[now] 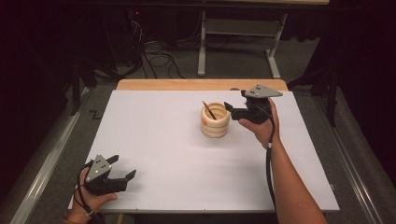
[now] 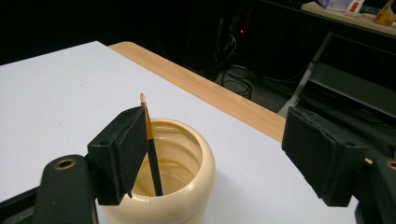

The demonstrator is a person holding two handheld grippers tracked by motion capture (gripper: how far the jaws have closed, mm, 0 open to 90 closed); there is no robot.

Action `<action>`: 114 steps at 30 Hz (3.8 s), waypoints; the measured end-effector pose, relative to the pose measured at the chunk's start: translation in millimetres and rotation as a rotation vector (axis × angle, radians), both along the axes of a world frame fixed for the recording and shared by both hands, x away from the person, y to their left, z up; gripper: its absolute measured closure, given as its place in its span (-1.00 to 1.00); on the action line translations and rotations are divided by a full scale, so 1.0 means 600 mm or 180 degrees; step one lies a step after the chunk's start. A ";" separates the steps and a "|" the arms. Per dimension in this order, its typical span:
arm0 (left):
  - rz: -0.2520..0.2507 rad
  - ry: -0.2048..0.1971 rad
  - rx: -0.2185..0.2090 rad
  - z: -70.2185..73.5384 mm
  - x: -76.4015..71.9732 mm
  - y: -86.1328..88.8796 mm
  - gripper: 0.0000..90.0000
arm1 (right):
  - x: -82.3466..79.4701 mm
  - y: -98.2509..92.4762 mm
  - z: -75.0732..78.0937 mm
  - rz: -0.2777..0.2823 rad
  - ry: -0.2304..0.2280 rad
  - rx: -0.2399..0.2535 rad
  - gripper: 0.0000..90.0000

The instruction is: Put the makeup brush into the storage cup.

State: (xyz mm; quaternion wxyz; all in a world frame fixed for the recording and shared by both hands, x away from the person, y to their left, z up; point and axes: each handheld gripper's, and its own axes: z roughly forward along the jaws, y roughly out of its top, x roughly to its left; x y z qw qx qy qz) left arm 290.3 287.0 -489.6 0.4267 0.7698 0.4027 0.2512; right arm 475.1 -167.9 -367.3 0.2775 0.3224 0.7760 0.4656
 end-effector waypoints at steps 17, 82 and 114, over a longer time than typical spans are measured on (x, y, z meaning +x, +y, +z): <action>0.0001 0.0018 0.0011 -0.001 0.001 -0.001 -0.61 | -0.009 -0.011 0.002 0.0005 -0.0002 -0.0128 -0.47; -0.0010 0.0028 0.0037 -0.002 0.001 -0.001 -0.62 | -0.058 -0.071 0.001 -0.0087 -0.0126 -0.0369 -0.52; -0.0013 0.0028 0.0042 -0.002 0.001 -0.003 -0.62 | -0.091 -0.110 -0.007 -0.0105 -0.0189 -0.0537 -0.51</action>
